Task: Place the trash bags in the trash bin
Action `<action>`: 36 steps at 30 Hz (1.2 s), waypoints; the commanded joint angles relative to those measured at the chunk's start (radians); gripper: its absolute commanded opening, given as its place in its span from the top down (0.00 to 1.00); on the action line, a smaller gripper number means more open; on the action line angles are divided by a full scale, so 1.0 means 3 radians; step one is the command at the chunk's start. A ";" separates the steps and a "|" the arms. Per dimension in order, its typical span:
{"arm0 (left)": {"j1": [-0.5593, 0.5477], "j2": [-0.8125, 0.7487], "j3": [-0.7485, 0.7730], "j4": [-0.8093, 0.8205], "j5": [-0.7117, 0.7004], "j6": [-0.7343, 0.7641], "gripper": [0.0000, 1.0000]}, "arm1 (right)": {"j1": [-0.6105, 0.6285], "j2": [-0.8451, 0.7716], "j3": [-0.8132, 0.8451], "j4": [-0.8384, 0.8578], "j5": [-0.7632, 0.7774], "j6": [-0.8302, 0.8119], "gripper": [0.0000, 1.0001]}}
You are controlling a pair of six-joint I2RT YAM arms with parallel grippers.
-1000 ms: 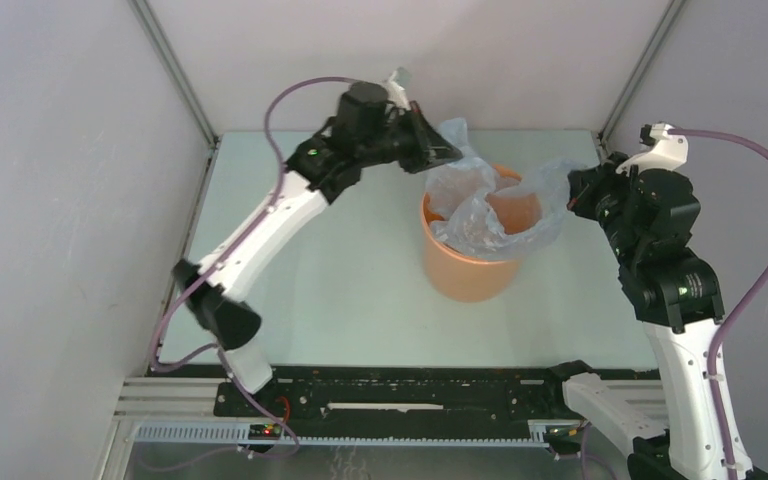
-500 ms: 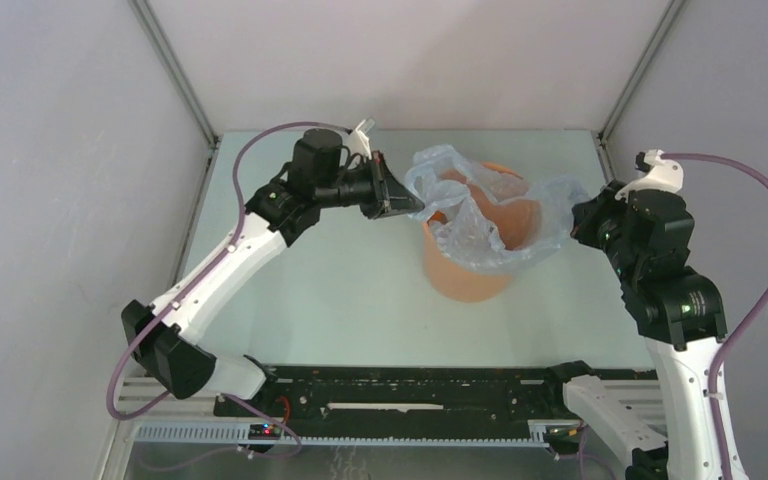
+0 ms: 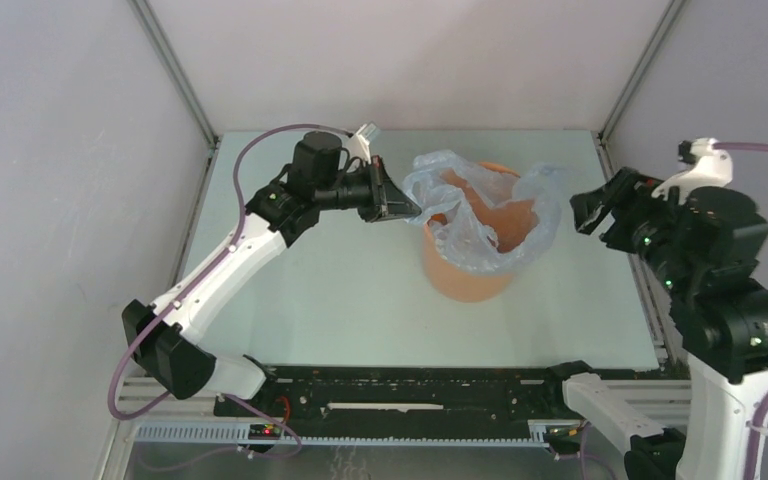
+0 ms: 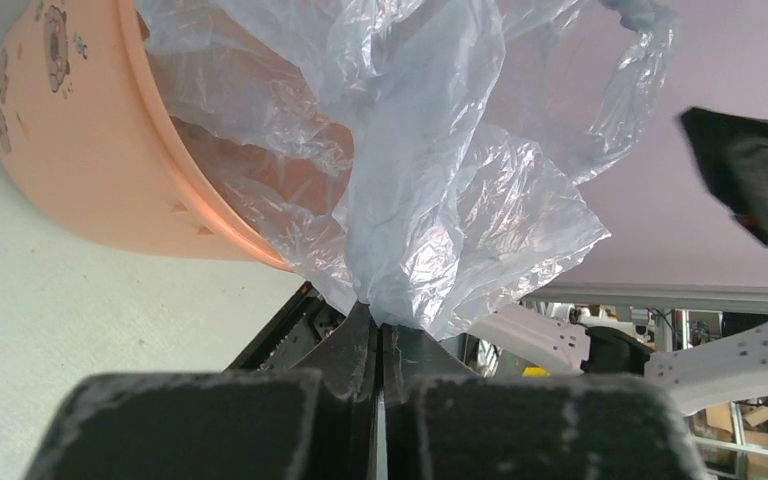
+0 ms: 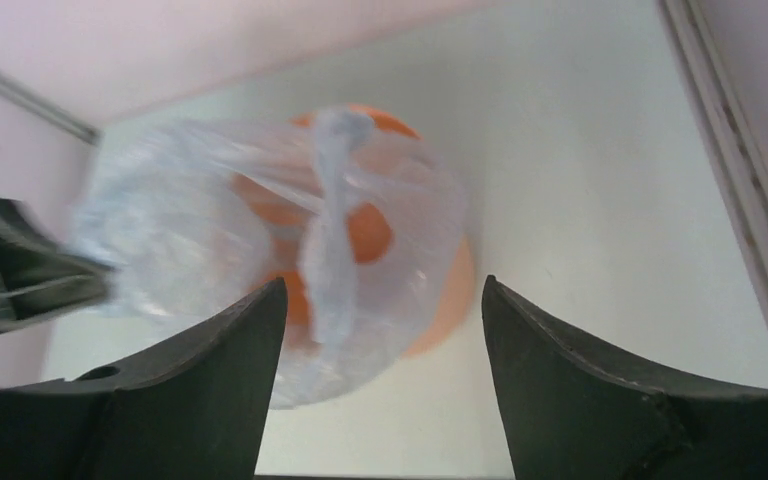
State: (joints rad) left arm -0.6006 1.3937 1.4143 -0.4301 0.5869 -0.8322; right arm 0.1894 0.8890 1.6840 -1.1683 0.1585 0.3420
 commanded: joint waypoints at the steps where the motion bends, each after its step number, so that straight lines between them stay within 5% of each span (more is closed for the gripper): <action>1: 0.0071 -0.0124 0.0037 -0.0023 0.0106 0.0127 1.00 | -0.0015 0.0343 0.0675 0.0019 -0.0845 -0.0194 0.20; 4: 0.0085 -0.0131 0.0069 -0.0026 0.0119 0.0109 1.00 | 0.0165 0.0726 0.1032 -0.0014 -0.1156 -0.0061 0.26; 8: 0.0087 -0.0115 0.0086 -0.0008 0.0123 0.0100 1.00 | 0.1137 0.1134 0.1209 0.0091 -0.0321 -0.0139 0.28; 11: 0.0097 -0.0112 0.0118 0.0012 0.0107 0.0100 1.00 | 0.1395 0.1620 0.1459 -0.0099 -0.0143 -0.0080 0.48; 13: 0.0126 -0.0102 0.0145 0.0015 0.0104 0.0107 1.00 | 0.1449 0.1881 0.1426 -0.0235 0.0084 0.0045 0.52; 20: 0.0263 -0.0126 0.0130 -0.0070 0.0105 0.0155 1.00 | 0.1261 0.1649 0.0011 0.0597 0.0108 0.0034 0.72; 26: 0.0278 0.0014 0.0274 0.0017 0.0128 0.0045 1.00 | 0.1366 0.1617 -0.0971 0.1117 -0.0045 -0.0100 0.71; 36: 0.0308 0.0285 0.0629 -0.0333 -0.0240 0.0166 1.00 | 0.1241 0.2073 -0.1573 0.1794 -0.0190 0.0052 0.68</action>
State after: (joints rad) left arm -0.5190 1.4513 1.5242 -0.4664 0.5617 -0.8192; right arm 0.5861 1.4605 1.2446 -0.7910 0.1215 0.3431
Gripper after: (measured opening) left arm 0.010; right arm 0.311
